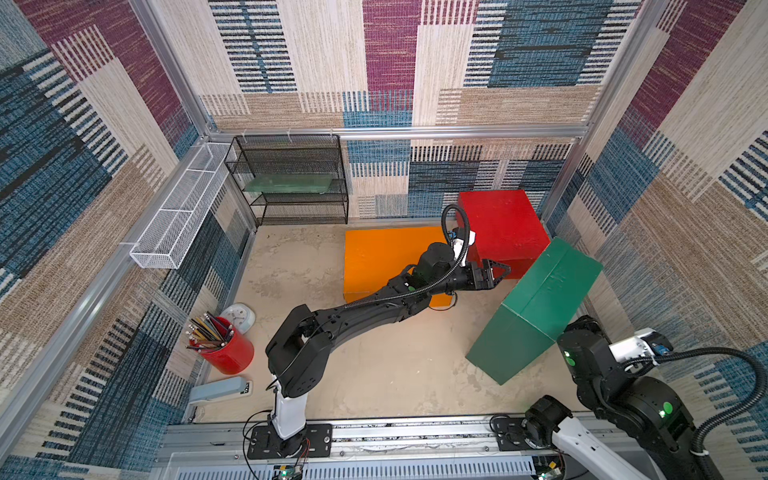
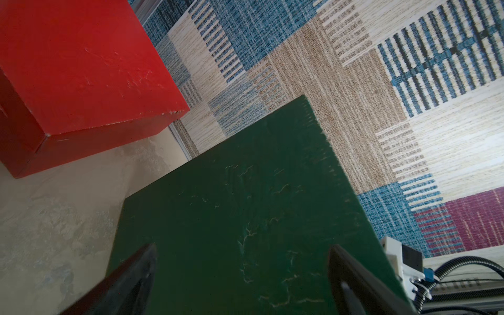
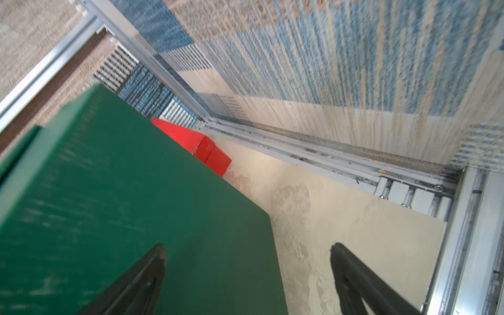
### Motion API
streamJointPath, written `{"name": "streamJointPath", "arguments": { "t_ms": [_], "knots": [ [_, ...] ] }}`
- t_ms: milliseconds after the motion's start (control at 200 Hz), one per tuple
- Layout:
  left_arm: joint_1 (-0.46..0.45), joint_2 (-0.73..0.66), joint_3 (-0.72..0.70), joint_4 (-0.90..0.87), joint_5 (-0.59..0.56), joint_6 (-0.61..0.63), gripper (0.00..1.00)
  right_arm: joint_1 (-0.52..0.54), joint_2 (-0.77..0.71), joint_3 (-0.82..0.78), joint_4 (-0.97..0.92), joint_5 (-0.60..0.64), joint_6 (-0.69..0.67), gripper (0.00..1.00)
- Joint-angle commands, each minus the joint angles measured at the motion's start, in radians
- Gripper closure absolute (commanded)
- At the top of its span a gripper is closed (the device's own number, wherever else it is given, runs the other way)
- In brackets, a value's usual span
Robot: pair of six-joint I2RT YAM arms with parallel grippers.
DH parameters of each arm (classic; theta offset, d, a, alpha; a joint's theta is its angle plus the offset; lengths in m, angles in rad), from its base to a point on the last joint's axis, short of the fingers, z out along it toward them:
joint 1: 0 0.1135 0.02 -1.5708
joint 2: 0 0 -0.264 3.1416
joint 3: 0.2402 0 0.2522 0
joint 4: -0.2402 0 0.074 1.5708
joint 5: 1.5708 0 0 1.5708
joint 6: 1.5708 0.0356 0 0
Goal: Stack the shoeboxes
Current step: Pick up the shoebox from the center of the board.
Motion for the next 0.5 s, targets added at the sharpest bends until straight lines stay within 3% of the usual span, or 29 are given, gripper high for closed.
{"name": "streamJointPath", "arguments": {
  "t_ms": [0,90,230,496],
  "knots": [
    [0.001,0.028,0.009,0.062,0.04,-0.036,0.03,0.051,0.015,-0.042,0.021,-0.031,0.091,0.05],
    [-0.005,0.054,0.011,0.077,0.041,-0.05,0.03,0.096,0.019,-0.104,0.088,-0.063,0.107,0.05],
    [-0.022,0.09,0.021,0.083,0.043,-0.06,0.03,0.083,0.017,-0.199,0.193,-0.113,0.094,0.05],
    [-0.064,0.126,0.062,0.103,0.059,-0.073,0.05,-0.014,-0.077,-0.288,0.415,-0.237,-0.094,0.05]
  ]
}}
